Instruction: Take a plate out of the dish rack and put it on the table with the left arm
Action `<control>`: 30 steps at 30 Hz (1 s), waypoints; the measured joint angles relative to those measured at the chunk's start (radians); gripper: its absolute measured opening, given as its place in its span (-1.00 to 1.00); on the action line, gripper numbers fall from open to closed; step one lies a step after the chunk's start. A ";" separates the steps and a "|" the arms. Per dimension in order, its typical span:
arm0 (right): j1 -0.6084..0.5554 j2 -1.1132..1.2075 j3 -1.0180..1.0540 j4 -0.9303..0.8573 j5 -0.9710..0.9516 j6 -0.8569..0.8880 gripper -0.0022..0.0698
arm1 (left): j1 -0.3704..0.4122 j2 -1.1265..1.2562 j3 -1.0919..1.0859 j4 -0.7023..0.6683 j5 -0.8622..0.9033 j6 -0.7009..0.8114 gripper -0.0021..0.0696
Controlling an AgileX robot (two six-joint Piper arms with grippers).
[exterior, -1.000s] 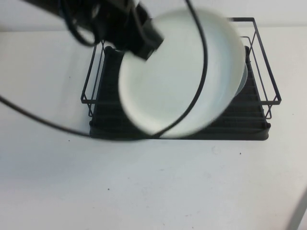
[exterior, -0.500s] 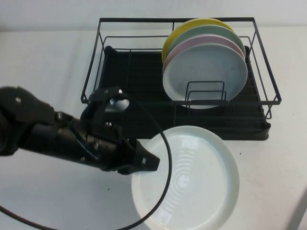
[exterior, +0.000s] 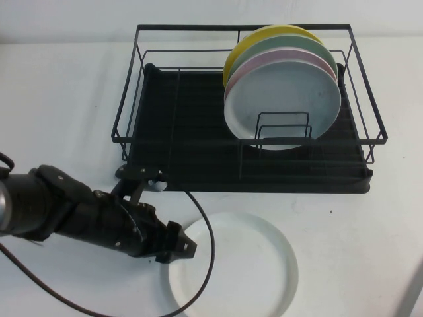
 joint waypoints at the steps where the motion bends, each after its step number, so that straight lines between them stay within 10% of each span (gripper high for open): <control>1: 0.000 0.000 0.000 0.000 0.000 0.000 -0.99 | 0.000 -0.005 0.000 0.002 -0.013 0.006 0.09; 5: 0.000 0.000 0.000 0.000 0.000 0.000 -0.99 | 0.029 -0.053 0.000 0.038 -0.097 0.007 0.12; 13: 0.000 0.000 0.000 0.000 0.000 0.000 -0.99 | 0.068 -0.442 0.033 0.148 -0.136 0.011 -0.84; 30: 0.000 0.000 0.000 0.012 0.000 0.000 -0.99 | 0.068 -0.970 0.351 0.246 -0.011 -0.011 -0.94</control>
